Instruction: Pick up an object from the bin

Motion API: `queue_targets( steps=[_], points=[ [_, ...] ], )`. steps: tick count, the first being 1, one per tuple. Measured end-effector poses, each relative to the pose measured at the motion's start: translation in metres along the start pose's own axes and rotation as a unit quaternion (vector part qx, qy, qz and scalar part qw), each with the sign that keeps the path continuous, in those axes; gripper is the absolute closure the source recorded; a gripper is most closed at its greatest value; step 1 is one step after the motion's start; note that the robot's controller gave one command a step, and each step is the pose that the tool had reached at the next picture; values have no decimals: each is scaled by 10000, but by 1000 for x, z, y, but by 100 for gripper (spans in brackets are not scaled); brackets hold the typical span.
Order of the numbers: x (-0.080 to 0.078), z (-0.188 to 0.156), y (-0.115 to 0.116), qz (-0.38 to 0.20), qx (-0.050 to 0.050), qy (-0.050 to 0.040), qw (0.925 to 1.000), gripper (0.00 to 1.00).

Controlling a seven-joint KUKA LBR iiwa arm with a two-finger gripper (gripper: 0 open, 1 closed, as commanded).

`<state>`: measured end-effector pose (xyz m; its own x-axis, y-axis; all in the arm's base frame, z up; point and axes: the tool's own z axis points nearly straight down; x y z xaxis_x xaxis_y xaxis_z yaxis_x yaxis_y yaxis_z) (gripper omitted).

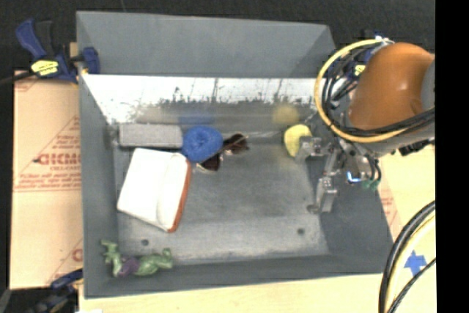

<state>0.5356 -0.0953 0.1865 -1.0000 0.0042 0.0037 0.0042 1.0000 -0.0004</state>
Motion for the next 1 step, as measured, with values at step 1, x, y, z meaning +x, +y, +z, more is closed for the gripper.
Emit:
queue_targets(
  steps=[1],
  points=[
    [-2,-4,0,-22,6,-38,10000,0]
  ],
)
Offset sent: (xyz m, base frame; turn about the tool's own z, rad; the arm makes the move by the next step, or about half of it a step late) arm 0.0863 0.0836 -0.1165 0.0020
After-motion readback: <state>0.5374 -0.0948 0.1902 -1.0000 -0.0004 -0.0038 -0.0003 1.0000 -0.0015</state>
